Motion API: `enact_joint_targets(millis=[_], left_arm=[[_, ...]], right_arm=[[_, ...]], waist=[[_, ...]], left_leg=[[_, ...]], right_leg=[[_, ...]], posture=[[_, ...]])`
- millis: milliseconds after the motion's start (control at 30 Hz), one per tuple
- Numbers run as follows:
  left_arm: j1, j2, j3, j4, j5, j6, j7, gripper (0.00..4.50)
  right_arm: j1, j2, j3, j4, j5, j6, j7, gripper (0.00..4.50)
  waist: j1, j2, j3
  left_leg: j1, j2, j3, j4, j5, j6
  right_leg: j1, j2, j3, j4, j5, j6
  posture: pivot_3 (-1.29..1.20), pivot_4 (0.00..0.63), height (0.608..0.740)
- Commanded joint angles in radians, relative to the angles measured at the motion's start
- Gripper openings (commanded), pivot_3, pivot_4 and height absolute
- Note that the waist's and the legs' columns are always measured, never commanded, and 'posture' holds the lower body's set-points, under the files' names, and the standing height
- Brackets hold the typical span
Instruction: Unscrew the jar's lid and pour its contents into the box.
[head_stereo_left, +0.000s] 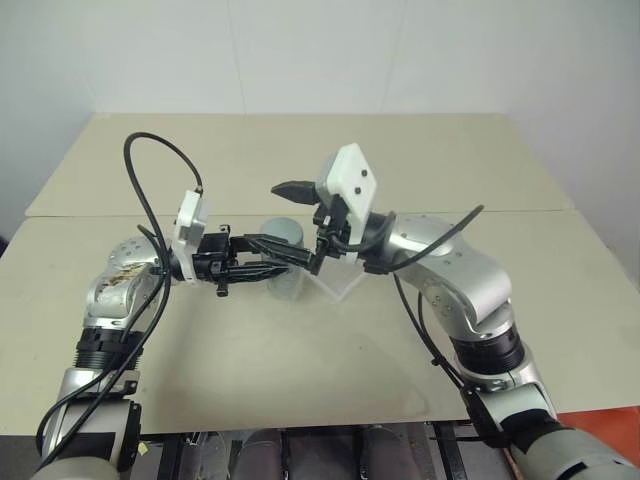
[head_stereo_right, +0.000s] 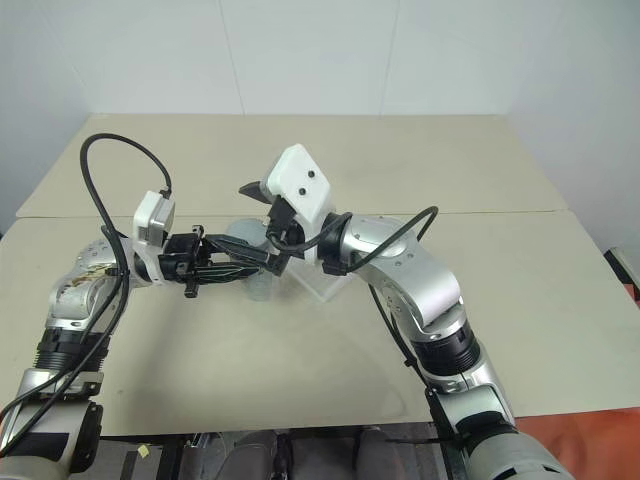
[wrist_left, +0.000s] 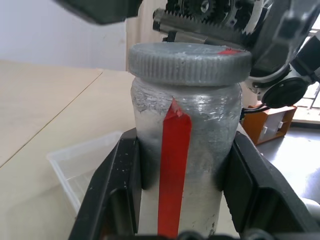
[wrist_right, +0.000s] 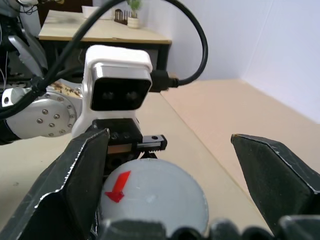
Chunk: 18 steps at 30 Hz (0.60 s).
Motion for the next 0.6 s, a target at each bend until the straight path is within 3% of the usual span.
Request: enact_joint_targets(millis=[33,200,300,433,600], left_arm=[[-0.011,0.0,0.022,-0.038,-0.012,0.0,-0.002,1.86],[-0.008,0.004,0.024,-0.045,-0.013,0.004,-0.001,1.86],[-0.007,0.005,0.024,-0.045,-0.012,0.003,-0.001,1.86],[-0.01,0.008,0.026,-0.045,-0.013,0.003,0.001,1.86],[-0.01,0.009,0.028,-0.046,-0.012,0.002,-0.003,1.86]], right_arm=[[-0.023,0.001,-0.011,-0.015,0.001,0.014,0.0,4.46],[-0.024,0.009,-0.015,-0.009,0.009,0.022,0.004,4.46],[-0.022,0.009,-0.012,-0.005,0.01,0.023,0.01,3.9],[-0.022,0.011,-0.014,0.0,0.015,0.031,0.023,2.7],[-0.025,0.019,-0.026,0.009,0.022,0.027,0.027,2.7]], waist=[[-0.001,0.0,0.0],[-0.001,0.0,0.0],[-0.001,0.0,0.0],[-0.001,0.0,0.0],[-0.001,0.0,0.0]], left_leg=[[0.0,0.0,0.0,0.0,0.0,0.0],[0.0,0.0,0.0,0.0,0.0,0.0],[0.0,0.0,0.0,0.0,0.0,0.0],[0.0,0.0,0.0,0.0,0.0,0.0],[0.0,0.0,0.0,0.0,0.0,0.0]], right_leg=[[0.0,0.0,0.0,0.0,0.0,0.0],[0.0,0.0,0.0,0.0,0.0,0.0],[0.0,0.0,0.0,0.0,0.0,0.0],[0.0,0.0,0.0,0.0,0.0,0.0],[0.0,0.0,0.0,0.0,0.0,0.0]], posture=[[0.0,0.15,0.74],[0.0,0.15,0.74],[0.0,0.15,0.74],[0.0,0.15,0.74],[0.0,0.15,0.74]])
